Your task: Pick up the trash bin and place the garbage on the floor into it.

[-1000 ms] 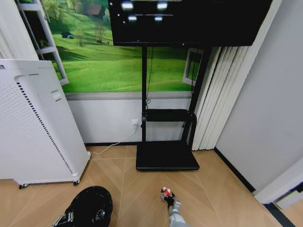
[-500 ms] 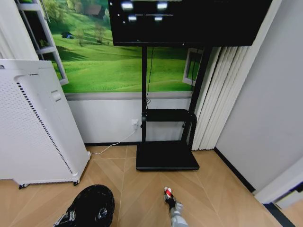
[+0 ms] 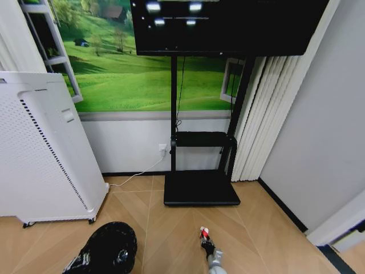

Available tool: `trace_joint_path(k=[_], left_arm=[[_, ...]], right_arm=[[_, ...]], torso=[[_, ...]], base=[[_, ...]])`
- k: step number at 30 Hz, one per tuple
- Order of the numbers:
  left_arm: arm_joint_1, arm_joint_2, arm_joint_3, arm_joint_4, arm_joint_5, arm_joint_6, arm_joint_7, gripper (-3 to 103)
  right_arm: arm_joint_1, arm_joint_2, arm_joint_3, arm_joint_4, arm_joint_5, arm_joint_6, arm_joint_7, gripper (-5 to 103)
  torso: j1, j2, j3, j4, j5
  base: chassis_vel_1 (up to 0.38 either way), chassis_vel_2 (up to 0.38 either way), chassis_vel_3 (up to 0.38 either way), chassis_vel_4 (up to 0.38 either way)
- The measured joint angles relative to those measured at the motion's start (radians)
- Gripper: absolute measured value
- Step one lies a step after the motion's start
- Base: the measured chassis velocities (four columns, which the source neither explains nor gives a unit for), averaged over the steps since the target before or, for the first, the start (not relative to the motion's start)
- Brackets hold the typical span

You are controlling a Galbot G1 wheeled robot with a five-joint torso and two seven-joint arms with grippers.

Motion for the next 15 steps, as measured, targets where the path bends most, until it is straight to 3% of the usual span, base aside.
trace_joint_path(k=[2, 4, 8, 10, 15], left_arm=[[-0.016, 0.011, 0.006, 0.006, -0.011, 0.007, -0.005, 7], [-0.050, 0.035, 0.022, 0.022, -0.024, 0.024, -0.017, 7], [-0.068, 0.044, 0.033, 0.031, -0.034, 0.030, -0.022, 7], [-0.089, 0.052, 0.046, 0.047, -0.042, 0.031, -0.022, 7], [-0.117, 0.058, 0.064, 0.074, -0.046, 0.032, -0.023, 7]], right_arm=[[-0.029, -0.033, -0.008, 0.082, -0.020, 0.004, 0.024, 30], [-0.107, -0.124, -0.001, 0.269, -0.076, 0.017, 0.050, 30], [-0.161, -0.172, 0.016, 0.362, -0.113, 0.039, 0.052, 30], [-0.236, -0.249, 0.044, 0.468, -0.173, 0.060, 0.053, 30], [-0.325, -0.328, 0.071, 0.623, -0.278, 0.092, 0.045, 30]], torso=[[0.000, 0.000, 0.000, 0.0002, 0.0003], [0.000, 0.000, 0.000, 0.0004, 0.0002], [0.000, 0.000, 0.000, 0.0001, 0.0005], [0.000, 0.000, 0.000, 0.0002, -0.0002], [0.000, 0.000, 0.000, -0.0002, 0.0003]], base=[[0.000, 0.000, 0.000, 0.000], [0.000, 0.000, 0.000, 0.000], [0.000, 0.000, 0.000, 0.000], [0.000, 0.000, 0.000, 0.000], [0.000, 0.000, 0.000, 0.000]])
